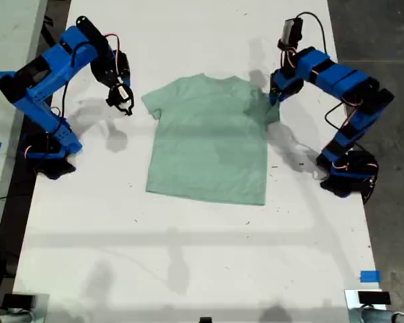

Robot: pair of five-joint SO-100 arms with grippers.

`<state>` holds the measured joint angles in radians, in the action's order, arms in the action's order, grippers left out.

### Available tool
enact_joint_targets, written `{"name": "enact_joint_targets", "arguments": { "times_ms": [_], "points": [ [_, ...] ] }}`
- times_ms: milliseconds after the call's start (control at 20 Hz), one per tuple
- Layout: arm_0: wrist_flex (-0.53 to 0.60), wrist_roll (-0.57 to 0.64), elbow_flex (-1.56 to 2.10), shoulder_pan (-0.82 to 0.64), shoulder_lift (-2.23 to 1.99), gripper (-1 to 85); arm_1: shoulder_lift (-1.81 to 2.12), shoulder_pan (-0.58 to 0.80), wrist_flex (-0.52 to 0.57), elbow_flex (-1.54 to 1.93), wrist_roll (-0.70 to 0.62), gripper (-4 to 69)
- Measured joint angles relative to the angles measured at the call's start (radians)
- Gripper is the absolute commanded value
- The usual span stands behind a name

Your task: Fold tshirt

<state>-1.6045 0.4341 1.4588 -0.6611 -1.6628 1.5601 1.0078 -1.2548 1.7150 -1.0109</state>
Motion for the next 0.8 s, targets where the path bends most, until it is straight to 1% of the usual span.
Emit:
{"name": "enact_joint_targets", "arguments": {
  "times_ms": [200,300,350,450,600,700,750,800],
  "points": [
    [0.002,-0.003,0.0,0.0,0.011,0.1,0.048,-0.144,-0.103,-0.204,0.152,-1.0],
    [-0.002,0.0,0.0,0.0,0.014,0.1,0.032,-0.238,-0.104,-0.31,0.224,-1.0],
    [-0.002,-0.008,0.0,0.005,0.017,0.1,0.011,-0.281,-0.083,-0.336,0.259,-1.0],
    [0.0,-0.002,0.0,0.015,0.017,0.1,-0.04,-0.35,0.011,-0.344,0.316,-1.0],
    [0.003,-0.003,0.0,0.017,0.017,0.1,-0.143,-0.385,0.179,-0.342,0.364,-1.0],
    [0.003,-0.003,0.0,0.023,0.017,0.1,-0.193,-0.382,0.339,-0.282,0.368,-1.4],
    [0.003,-0.002,0.0,0.025,0.017,0.1,-0.245,-0.382,0.394,-0.275,0.368,9.3],
    [0.003,-0.002,0.0,0.025,0.017,0.1,-0.293,-0.382,0.416,-0.275,0.368,23.3]
  ]
}}
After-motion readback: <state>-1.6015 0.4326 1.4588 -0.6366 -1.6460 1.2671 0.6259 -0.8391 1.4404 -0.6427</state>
